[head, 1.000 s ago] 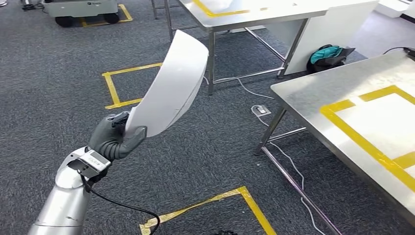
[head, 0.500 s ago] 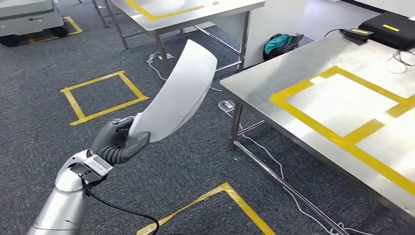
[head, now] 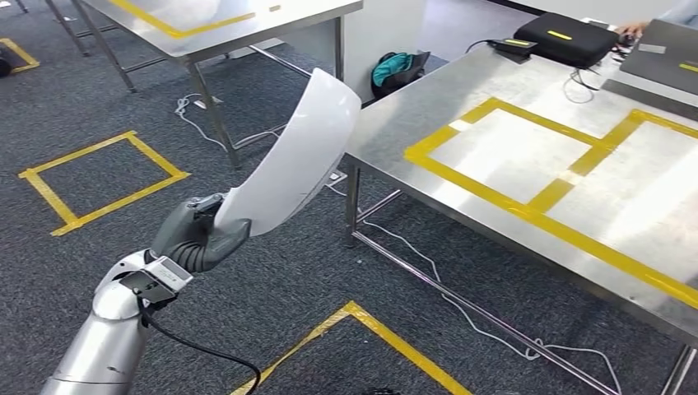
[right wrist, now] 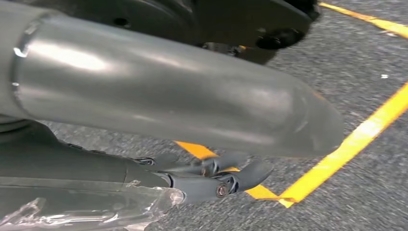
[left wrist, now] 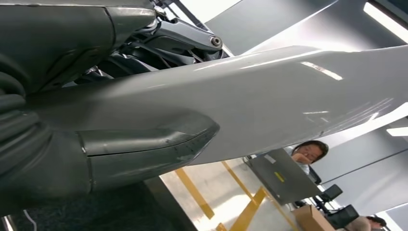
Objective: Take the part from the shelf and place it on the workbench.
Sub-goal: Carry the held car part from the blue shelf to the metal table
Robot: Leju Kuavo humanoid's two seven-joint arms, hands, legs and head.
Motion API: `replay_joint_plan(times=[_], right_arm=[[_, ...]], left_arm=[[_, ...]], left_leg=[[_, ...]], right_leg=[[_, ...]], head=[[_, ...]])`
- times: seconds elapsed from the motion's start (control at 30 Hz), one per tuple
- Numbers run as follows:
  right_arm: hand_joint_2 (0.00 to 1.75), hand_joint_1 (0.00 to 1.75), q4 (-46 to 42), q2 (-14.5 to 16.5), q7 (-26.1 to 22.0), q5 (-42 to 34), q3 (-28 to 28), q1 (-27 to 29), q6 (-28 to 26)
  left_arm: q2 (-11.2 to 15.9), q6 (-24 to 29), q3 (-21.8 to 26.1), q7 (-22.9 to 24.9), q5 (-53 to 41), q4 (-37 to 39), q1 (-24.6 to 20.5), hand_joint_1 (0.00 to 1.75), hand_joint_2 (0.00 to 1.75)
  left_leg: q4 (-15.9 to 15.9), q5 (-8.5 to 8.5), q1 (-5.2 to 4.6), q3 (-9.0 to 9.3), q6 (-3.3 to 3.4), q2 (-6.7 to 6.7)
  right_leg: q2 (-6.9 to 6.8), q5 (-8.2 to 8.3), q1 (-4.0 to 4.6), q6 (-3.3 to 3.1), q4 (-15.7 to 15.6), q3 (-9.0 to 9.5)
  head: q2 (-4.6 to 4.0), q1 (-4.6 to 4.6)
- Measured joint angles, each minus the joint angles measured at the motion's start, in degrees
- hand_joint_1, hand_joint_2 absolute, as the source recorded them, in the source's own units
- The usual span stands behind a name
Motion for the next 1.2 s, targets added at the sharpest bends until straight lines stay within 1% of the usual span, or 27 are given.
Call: replay_joint_plan(times=[0.03,0.07,0.13,0.17,0.23,0.27,0.33,0.37,0.4,0.43,0.47,0.5,0.53,0.57,0.63,0.7,0.77,0.83,0.9,0.93,0.97,1.0,1.03,1.1,1.13,1.17,1.2], right_arm=[[0.0,0.0,0.0,-0.1,-0.2,1.1,0.7,0.0,0.0],[0.0,0.0,0.1,-0.2,-0.4,2.1,1.4,-0.2,0.0],[0.0,0.0,0.4,-0.3,-0.8,3.5,2.9,-0.8,0.0],[0.0,0.0,0.5,-0.3,-0.9,3.9,3.5,-1.1,0.0],[0.0,0.0,0.7,-0.3,-0.9,4.3,4.4,-1.5,-0.1],[0.0,0.0,0.7,-0.3,-0.9,4.4,4.7,-1.6,-0.1],[0.0,0.0,0.8,-0.4,-0.9,4.6,5.3,-2.0,-0.1],[0.0,0.0,0.8,-0.4,-0.9,4.6,5.6,-2.3,-0.1],[0.0,0.0,0.9,-0.3,-0.9,4.7,5.9,-2.7,-0.1],[0.0,0.0,1.0,-0.3,-0.7,4.7,6.1,-3.0,-0.1],[0.0,0.0,1.1,-0.3,-0.5,4.7,6.3,-3.1,-0.1],[0.0,0.0,1.2,-0.2,-0.2,4.6,6.4,-3.0,-0.1],[0.0,0.0,1.3,-0.2,0.1,4.6,6.5,-2.8,-0.1],[0.0,0.0,1.3,-0.2,0.4,4.6,6.5,-2.6,-0.2],[0.0,0.0,1.4,-0.2,0.8,4.4,6.5,-2.4,-0.3],[0.0,0.0,1.4,-0.3,1.1,4.0,6.5,-2.1,-0.3],[0.0,0.0,1.4,-0.3,1.4,3.5,6.5,-1.4,-0.3],[0.0,0.0,1.4,-0.4,1.4,3.0,6.4,-0.8,-0.3],[0.0,0.0,1.4,-0.5,1.4,2.7,6.4,-0.8,-0.1],[0.0,0.0,1.4,-0.5,1.4,2.9,6.4,-0.9,0.1],[0.0,0.0,1.4,-0.6,1.4,3.2,6.4,-0.9,0.3],[0.0,0.0,1.4,-0.6,1.5,3.6,6.4,-0.9,0.4],[0.0,0.0,1.4,-0.6,1.7,3.9,6.4,-0.7,0.4],[0.0,0.0,1.4,-0.8,1.8,4.1,6.4,-0.5,0.5],[0.0,0.0,1.4,-0.8,1.9,4.2,6.4,-0.6,0.5],[0.0,0.0,1.4,-0.9,1.9,4.2,6.4,-0.7,0.5],[0.0,0.0,1.4,-0.9,1.9,4.2,6.4,-0.7,0.5]], left_arm=[[0.7,0.6,0.4,-0.1,0.3,-0.2,0.6,1.75,1.75],[1.4,1.1,1.1,-0.3,0.6,-0.6,1.3,1.75,1.75],[3.2,1.5,3.1,-1.1,1.2,-1.7,3.2,1.75,1.75],[3.9,1.4,4.2,-1.5,1.4,-2.2,4.0,1.75,1.75],[4.7,1.0,5.8,-2.0,1.4,-3.1,5.1,1.75,1.75],[5.0,0.9,6.4,-2.1,1.3,-3.4,5.5,1.75,1.75],[5.4,1.0,7.2,-2.2,1.1,-4.0,6.1,1.75,1.75],[5.7,1.0,7.8,-2.2,1.0,-4.1,6.5,1.75,1.75],[6.0,0.9,8.4,-2.2,0.9,-4.1,7.1,1.75,1.75],[6.2,0.8,9.0,-2.2,0.6,-4.1,7.6,1.75,1.75],[6.4,0.6,9.5,-2.2,0.3,-3.9,8.0,1.75,1.75],[6.5,0.4,9.9,-2.3,-0.1,-3.8,8.2,1.75,1.75],[6.5,0.3,10.0,-2.4,-0.6,-3.7,8.2,1.75,1.75],[6.5,0.4,10.1,-2.4,-1.3,-3.7,8.2,1.75,1.75],[6.4,1.2,10.0,-2.3,-3.5,-3.7,8.2,1.75,1.75],[6.3,2.9,9.7,-1.8,-7.0,-3.8,8.2,1.75,1.75],[6.0,4.3,8.6,-1.4,-9.8,-3.8,8.0,1.75,1.75],[5.3,4.9,7.1,-0.9,-10.7,-3.9,7.5,1.75,1.75],[4.6,5.9,5.6,0.1,-11.6,-4.1,7.2,1.75,1.75],[4.4,6.7,4.9,0.6,-12.4,-4.1,7.2,1.75,1.75],[4.4,7.6,4.3,1.1,-13.3,-4.2,7.3,1.75,1.75],[4.4,8.5,3.7,1.6,-14.1,-4.2,7.4,1.75,1.75],[4.4,9.2,3.1,1.9,-14.6,-4.2,7.5,1.75,1.75],[4.4,9.8,2.4,2.0,-15.0,-4.4,7.5,1.75,1.75],[4.4,9.9,2.1,2.0,-15.0,-4.5,7.5,1.75,1.75],[4.5,10.0,1.9,2.0,-15.0,-4.6,7.5,1.75,1.75],[4.5,10.0,1.7,2.0,-15.0,-4.7,7.5,1.75,1.75]], left_leg=[[0.0,-0.13,0.01,0.14,-0.14,0.79],[0.0,-0.3,0.0,0.35,-0.36,1.55],[0.1,-0.67,-0.29,0.71,-0.93,2.95],[0.1,-0.74,-0.44,0.83,-1.21,3.47],[0.0,-0.76,-0.47,0.99,-1.76,4.22],[0.1,-0.91,-0.33,1.04,-2.14,3.79],[2.4,-2.62,-0.04,0.09,-2.83,1.24],[5.3,-4.26,0.05,-1.24,-3.05,-0.35],[9.3,-6.18,0.07,-3.17,-3.16,-1.34],[13.3,-7.73,0.08,-5.17,-3.23,-1.75],[16.0,-8.37,0.08,-6.66,-3.25,-1.91],[16.8,-7.84,0.1,-7.25,-3.23,-2.02],[15.1,-6.24,0.16,-6.66,-3.19,-2.16],[11.6,-4.04,0.31,-5.11,-3.2,-2.65],[4.1,-0.91,0.85,-1.59,-3.28,-5.22],[0.8,-0.39,1.06,-0.17,-2.96,-6.75],[0.5,-0.28,0.97,-0.13,-2.06,-5.68],[0.3,-0.06,0.99,-0.06,-1.09,-4.47],[0.2,-0.12,0.78,-0.02,-0.46,-3.1],[0.2,-0.19,0.62,-0.01,-0.32,-2.33],[0.2,-0.25,0.49,0.03,-0.24,-1.54],[0.2,-0.33,0.4,0.09,-0.19,-0.82],[0.2,-0.43,0.33,0.2,-0.2,-0.19],[0.2,-0.73,0.21,0.61,-0.41,0.8],[0.3,-0.92,0.03,0.79,-0.64,1.19],[0.4,-1.07,-0.15,0.92,-0.87,1.57],[0.4,-1.15,-0.3,1.0,-1.09,1.95]], right_leg=[[-0.36,1.48,-0.03,0.02,-2.7,1.66],[-1.27,3.23,-0.03,-0.02,-6.9,4.17],[-3.0,5.27,0.24,-0.49,-13.7,8.38],[-3.37,5.48,0.38,-0.85,-15.2,9.27],[-2.51,5.43,0.57,-1.73,-15.5,9.23],[-2.03,5.49,0.52,-2.1,-15.6,9.24],[-1.02,5.67,0.23,-2.81,-15.8,9.36],[-0.4,5.74,0.08,-3.04,-15.9,9.39],[0.34,5.76,0.0,-3.21,-15.9,9.35],[1.19,5.78,-0.03,-3.33,-15.9,9.32],[2.06,5.8,-0.05,-3.35,-15.9,9.32],[2.9,5.83,-0.08,-3.33,-15.9,9.33],[3.67,5.88,-0.14,-3.24,-15.9,9.37],[4.41,5.93,-0.24,-3.08,-15.9,9.4],[5.88,6.0,-0.24,-2.51,-15.6,9.1],[7.2,6.25,-0.27,-1.74,-15.7,8.57],[7.94,6.59,-0.5,-0.97,-16.1,8.04],[5.31,5.35,-0.29,-0.45,-14.2,6.77],[1.54,1.78,-0.02,-0.22,-7.5,3.59],[0.72,0.0,-0.04,-0.15,-3.4,1.62],[0.35,-1.04,-0.06,-0.11,-0.3,0.16],[0.18,-0.96,-0.06,-0.11,0.7,-0.23],[0.03,0.17,-0.06,-0.17,-0.6,0.6],[-1.35,3.73,0.07,-0.46,-8.4,5.06],[-2.22,4.88,0.24,-0.73,-12.1,7.23],[-2.88,5.46,0.4,-1.02,-14.5,8.67],[-3.14,5.46,0.58,-1.28,-15.5,9.23]], head=[[0.0,0.0],[0.0,0.01],[0.0,-0.08],[0.0,-0.17],[0.0,-0.31],[0.0,-0.32],[0.0,-0.38],[0.0,-0.46],[0.0,-0.51],[0.0,-0.58],[0.0,-0.59],[0.0,-0.6],[0.0,-0.59],[0.0,-0.58],[0.0,-0.64],[0.0,-0.71],[0.0,-0.72],[0.0,-0.39],[0.0,0.0],[0.0,0.06],[0.0,0.04],[0.0,0.04],[0.0,0.04],[0.0,0.07],[0.0,0.05],[0.0,0.02],[0.0,-0.02]])
